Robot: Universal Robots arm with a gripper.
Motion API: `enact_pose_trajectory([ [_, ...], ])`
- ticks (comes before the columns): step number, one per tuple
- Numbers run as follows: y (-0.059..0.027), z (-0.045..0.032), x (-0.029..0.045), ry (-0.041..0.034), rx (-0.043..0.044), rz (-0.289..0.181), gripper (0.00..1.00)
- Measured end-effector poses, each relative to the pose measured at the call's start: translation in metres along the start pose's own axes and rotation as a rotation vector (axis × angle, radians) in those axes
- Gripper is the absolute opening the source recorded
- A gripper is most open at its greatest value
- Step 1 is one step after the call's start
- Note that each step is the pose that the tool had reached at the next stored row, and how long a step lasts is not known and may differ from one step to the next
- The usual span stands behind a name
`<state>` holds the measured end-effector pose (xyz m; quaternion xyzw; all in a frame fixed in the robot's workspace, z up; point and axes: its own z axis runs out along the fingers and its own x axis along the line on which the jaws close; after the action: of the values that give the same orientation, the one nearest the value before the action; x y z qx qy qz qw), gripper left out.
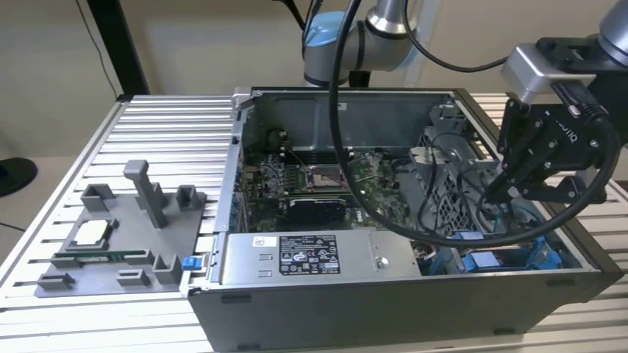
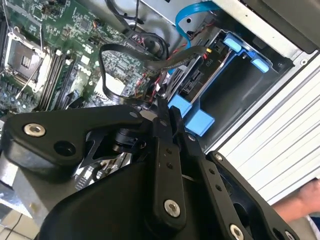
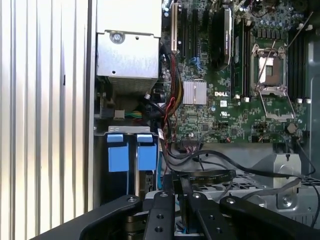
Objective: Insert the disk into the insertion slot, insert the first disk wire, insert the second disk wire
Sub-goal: 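Insert the second disk wire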
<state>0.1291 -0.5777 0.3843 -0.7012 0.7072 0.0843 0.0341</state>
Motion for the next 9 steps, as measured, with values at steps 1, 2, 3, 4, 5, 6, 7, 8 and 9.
enact_pose_trajectory([
  [1, 0.0000, 0.0009, 0.0001, 0.0000, 0.0032, -0.001, 0.00],
  [2, -0.0001, 0.0018, 0.0003, 0.0001, 0.0064, -0.001, 0.00],
  [3, -0.0002, 0.0028, 0.0005, -0.0001, 0.0097, -0.002, 0.00],
  [4, -0.0002, 0.0039, 0.0007, 0.0000, 0.0133, -0.002, 0.00],
  [5, -0.0002, 0.0052, 0.0009, 0.0003, 0.0169, -0.003, 0.00],
  [6, -0.0002, 0.0065, 0.0011, 0.0007, 0.0203, -0.003, 0.00],
  [7, -0.0001, 0.0077, 0.0013, 0.0014, 0.0236, -0.004, 0.00],
  [8, -0.0001, 0.0091, 0.0015, 0.0018, 0.0270, -0.004, 0.00],
  [9, 0.0000, 0.0104, 0.0018, 0.0024, 0.0309, -0.005, 0.00],
])
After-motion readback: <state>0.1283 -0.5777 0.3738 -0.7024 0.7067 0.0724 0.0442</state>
